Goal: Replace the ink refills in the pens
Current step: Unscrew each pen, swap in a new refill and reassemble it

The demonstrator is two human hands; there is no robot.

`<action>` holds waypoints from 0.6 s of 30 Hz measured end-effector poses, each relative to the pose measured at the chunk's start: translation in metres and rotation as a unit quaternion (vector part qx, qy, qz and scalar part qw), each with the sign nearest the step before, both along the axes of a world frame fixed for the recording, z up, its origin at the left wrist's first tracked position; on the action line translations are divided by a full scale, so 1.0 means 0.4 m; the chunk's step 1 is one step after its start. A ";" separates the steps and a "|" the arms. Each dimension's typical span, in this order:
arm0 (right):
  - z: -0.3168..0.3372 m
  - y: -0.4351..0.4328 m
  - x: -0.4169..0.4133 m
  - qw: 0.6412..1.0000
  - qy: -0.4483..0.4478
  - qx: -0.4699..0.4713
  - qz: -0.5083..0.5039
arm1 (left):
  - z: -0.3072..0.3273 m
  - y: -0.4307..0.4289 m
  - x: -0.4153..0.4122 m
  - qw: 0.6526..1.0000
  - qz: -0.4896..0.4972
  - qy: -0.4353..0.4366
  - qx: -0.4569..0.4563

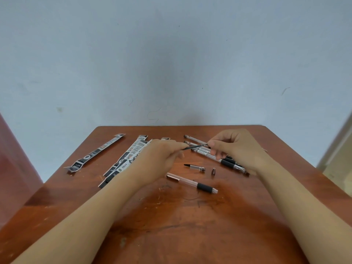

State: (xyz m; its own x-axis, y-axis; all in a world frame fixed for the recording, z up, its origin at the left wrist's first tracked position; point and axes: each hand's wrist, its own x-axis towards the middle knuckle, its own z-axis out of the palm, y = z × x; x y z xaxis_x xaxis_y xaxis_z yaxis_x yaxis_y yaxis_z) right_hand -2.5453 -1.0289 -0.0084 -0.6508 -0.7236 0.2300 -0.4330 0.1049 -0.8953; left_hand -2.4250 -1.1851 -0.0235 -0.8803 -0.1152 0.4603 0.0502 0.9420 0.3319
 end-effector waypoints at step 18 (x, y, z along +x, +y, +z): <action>0.026 0.172 -0.154 0.967 0.096 0.099 -0.215 | 0.012 -0.027 0.009 0.983 0.041 -0.069 0.163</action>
